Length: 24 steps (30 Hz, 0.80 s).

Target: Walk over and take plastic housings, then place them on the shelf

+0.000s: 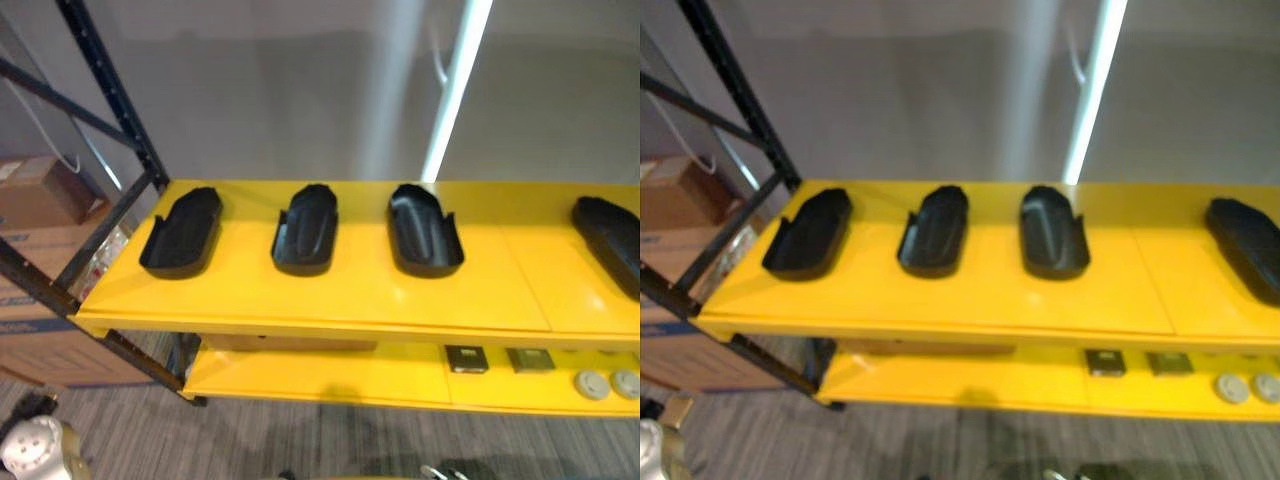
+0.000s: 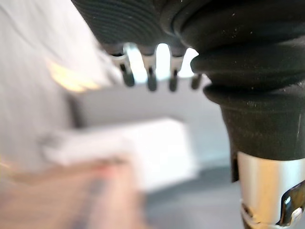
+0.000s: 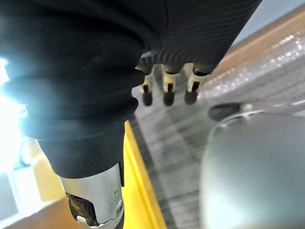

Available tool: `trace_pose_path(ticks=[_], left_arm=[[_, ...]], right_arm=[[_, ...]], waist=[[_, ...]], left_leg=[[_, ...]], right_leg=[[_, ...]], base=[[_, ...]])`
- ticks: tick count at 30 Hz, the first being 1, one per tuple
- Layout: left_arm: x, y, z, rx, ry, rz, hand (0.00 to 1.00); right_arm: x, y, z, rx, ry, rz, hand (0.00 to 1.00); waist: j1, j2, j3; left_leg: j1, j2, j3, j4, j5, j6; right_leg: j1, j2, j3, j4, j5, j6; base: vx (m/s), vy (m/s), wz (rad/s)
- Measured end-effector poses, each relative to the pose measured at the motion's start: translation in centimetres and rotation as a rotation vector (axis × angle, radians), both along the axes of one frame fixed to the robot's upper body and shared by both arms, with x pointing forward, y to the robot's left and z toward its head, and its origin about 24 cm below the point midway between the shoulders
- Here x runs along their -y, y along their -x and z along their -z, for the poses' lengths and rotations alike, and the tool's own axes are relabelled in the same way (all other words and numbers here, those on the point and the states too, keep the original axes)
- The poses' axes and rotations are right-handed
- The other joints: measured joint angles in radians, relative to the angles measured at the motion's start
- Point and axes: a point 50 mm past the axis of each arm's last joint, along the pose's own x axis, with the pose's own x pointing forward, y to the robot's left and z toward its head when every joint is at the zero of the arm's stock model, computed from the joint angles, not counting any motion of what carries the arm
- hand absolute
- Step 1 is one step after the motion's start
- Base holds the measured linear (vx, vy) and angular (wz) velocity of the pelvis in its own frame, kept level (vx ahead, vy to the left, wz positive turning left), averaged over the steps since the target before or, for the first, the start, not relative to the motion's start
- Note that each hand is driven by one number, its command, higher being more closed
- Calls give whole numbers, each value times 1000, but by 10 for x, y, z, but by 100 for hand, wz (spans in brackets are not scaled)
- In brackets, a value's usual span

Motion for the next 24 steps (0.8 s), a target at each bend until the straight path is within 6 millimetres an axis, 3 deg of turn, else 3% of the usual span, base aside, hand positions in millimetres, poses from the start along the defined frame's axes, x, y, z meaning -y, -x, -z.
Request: trace_pose_path(ticks=[1,3,4,6,9,16,20,24], left_arm=[[3,6,12,-46,43,10,0],[30,24,56,-135,246,79,0],[40,28,66,-152,293,101,0],[79,39,100,-189,500,189,0],[120,49,127,-220,716,276,0],[175,58,154,-328,993,392,0],[187,51,157,-378,1033,497,0],[187,45,157,-415,1031,550,0]], right_arm=[[0,-1,0,1,-1,0,0],[0,-6,0,12,0,4,0],[0,-7,0,17,-3,16,0],[1,-8,0,22,-6,57,0],[5,-8,1,15,-2,109,0],[8,-6,2,-4,-21,174,0],[3,-5,3,-21,-41,177,0],[2,-7,3,-9,-44,180,0]], waist=[[0,-4,1],[0,-15,3],[0,-17,4],[-2,-17,4],[-12,-10,9],[-44,9,28],[-57,16,40],[-57,12,43]], left_leg=[[2,-2,-2,0,0,0],[3,-5,-4,0,0,0],[3,-5,-4,0,0,0],[5,-5,-2,0,-1,0],[11,-1,4,0,-1,0],[37,19,47,0,-11,-9],[40,20,50,0,-11,-9],[40,21,51,0,-11,-9]], right_leg=[[4,0,-3,0,-1,0],[8,-2,-7,0,-3,2],[8,-2,-7,0,-3,2],[8,-4,-5,2,-3,2],[8,-3,3,5,-4,2],[5,6,45,14,-8,0],[6,6,47,15,-8,0],[6,7,48,16,-8,0]], base=[[19,-19,9],[6,-17,5],[0,0,0],[0,0,0],[-23,-9,-7],[-15,-19,-18],[2,-4,-3],[0,0,0]])
